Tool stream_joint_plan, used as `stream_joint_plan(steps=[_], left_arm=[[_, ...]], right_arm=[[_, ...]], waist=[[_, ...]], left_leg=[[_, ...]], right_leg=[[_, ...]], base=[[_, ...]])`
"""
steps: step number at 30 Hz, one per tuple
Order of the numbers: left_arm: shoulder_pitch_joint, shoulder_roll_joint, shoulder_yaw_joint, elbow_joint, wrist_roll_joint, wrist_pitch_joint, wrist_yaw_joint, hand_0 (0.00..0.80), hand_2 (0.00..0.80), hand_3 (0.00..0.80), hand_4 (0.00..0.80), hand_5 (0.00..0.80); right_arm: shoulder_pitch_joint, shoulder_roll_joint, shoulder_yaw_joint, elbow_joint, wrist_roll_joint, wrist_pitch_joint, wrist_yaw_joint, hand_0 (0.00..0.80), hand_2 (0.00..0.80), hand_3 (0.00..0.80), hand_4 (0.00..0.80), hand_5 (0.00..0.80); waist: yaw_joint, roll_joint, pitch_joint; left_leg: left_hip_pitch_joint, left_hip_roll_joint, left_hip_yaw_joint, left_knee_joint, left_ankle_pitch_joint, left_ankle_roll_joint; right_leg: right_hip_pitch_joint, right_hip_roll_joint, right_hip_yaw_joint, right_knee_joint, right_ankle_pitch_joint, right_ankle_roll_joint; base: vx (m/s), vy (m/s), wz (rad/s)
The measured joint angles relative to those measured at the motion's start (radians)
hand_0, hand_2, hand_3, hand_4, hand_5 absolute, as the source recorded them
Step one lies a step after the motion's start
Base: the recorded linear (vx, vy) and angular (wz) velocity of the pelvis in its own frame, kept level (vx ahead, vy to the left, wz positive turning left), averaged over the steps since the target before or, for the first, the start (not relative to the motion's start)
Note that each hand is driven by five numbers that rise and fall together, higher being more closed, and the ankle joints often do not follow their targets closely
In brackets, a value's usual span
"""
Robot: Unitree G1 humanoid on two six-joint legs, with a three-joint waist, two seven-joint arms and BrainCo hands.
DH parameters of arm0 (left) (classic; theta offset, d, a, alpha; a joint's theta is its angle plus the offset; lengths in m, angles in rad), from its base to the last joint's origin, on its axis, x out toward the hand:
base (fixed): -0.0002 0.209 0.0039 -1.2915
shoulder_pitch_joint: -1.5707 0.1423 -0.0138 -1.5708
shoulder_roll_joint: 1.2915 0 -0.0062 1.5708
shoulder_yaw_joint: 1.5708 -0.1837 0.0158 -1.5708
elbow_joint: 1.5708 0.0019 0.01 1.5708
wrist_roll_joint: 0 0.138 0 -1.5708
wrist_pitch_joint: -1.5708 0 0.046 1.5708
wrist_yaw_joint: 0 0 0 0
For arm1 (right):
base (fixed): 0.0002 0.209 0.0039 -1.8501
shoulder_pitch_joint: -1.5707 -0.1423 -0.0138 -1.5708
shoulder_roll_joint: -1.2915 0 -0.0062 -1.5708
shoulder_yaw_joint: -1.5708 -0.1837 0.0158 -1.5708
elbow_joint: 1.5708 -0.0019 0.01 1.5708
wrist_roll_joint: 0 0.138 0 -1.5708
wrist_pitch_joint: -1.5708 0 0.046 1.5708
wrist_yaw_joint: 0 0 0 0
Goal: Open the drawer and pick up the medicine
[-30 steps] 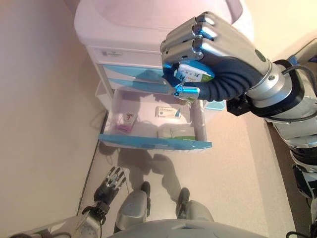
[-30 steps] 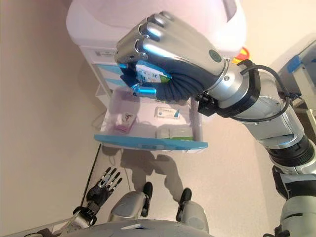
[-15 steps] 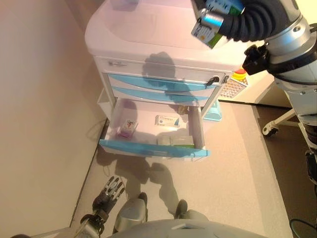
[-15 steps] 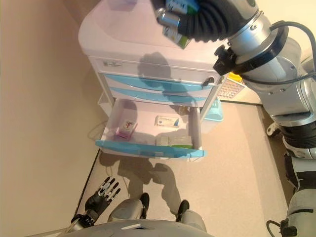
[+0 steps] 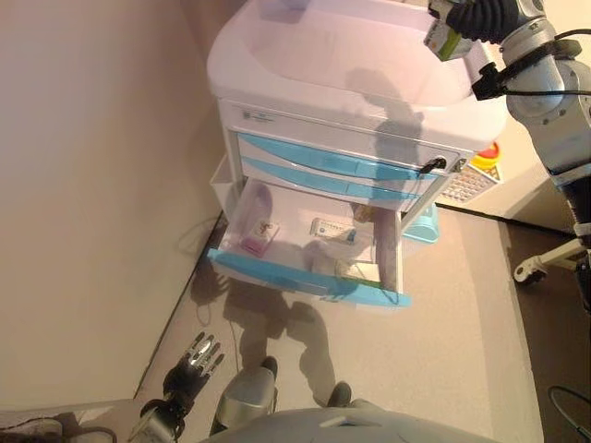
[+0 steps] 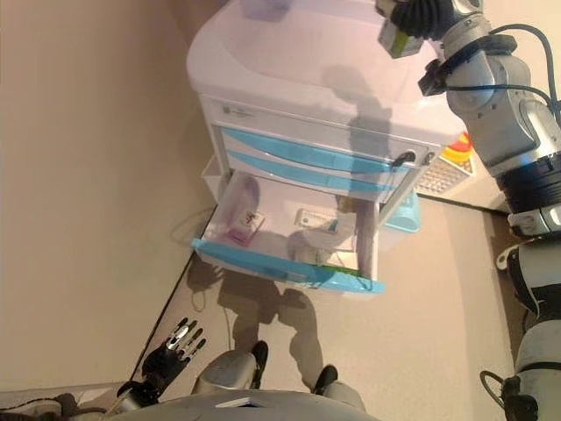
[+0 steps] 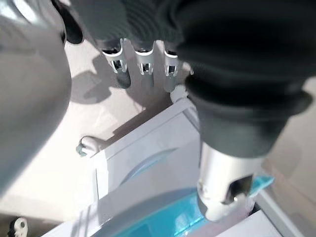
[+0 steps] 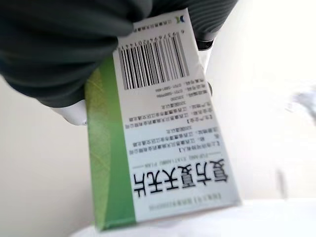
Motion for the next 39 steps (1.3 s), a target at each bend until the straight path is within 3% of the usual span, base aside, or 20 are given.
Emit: stream_joint_plan(steps=[6, 12, 16, 22, 39], left_arm=[[0.0, 0.0, -0.004, 0.0, 0.0, 0.018, 0.0, 0.0, 0.0, 0.0, 0.0, 0.0], [-0.004, 0.011, -0.015, 0.0, -0.001, 0.019, 0.0, 0.0, 0.0, 0.0, 0.0, 0.0], [-0.003, 0.014, -0.026, -0.001, -0.002, 0.019, 0.0, 0.0, 0.0, 0.0, 0.0, 0.0], [0.004, 0.019, -0.046, 0.001, -0.003, 0.019, -0.001, 0.0, 0.0, 0.0, 0.0, 0.0], [0.004, 0.025, -0.063, 0.002, -0.031, 0.019, -0.032, 0.0, 0.0, 0.0, 0.0, 0.0]], right_arm=[[-0.044, 0.0, 0.074, 0.236, 0.021, -0.015, -0.007, 0.8, 0.8, 0.8, 0.8, 0.8], [-0.045, -0.001, 0.079, 0.388, 0.069, -0.024, -0.025, 0.8, 0.8, 0.8, 0.8, 0.8], [-0.048, -0.001, 0.078, 0.47, 0.089, -0.051, -0.04, 0.8, 0.8, 0.8, 0.8, 0.8], [-0.048, -0.001, 0.078, 0.527, 0.085, -0.086, -0.05, 0.8, 0.8, 0.8, 0.8, 0.8], [-0.051, -0.006, 0.071, 0.614, 0.082, -0.157, -0.124, 0.8, 0.8, 0.8, 0.8, 0.8]], waist=[[0.013, 0.03, 0.015], [0.025, 0.046, 0.025], [0.028, 0.074, 0.041], [0.03, 0.104, 0.053], [0.055, 0.12, 0.074]], left_leg=[[0.002, -0.011, -0.017, -0.004, 0.007, 0.005], [0.005, -0.017, -0.03, -0.016, 0.017, 0.005], [0.017, -0.026, -0.043, -0.018, 0.019, 0.006], [0.017, -0.033, -0.043, -0.027, 0.026, 0.014], [0.021, -0.042, -0.053, -0.033, 0.031, 0.017]], right_leg=[[0.007, -0.01, -0.019, 0.0, -0.001, 0.001], [0.012, -0.022, -0.034, 0.0, -0.005, -0.001], [0.023, -0.029, -0.04, 0.002, -0.008, 0.003], [0.021, -0.037, -0.042, 0.004, -0.01, 0.007], [0.022, -0.048, -0.05, 0.012, -0.015, 0.013]], base=[[0.025, 0.019, 0.09], [0.021, 0.004, 0.07], [0.008, 0.024, 0.06], [-0.002, 0.029, 0.01], [0.0, 0.003, 0.01]])
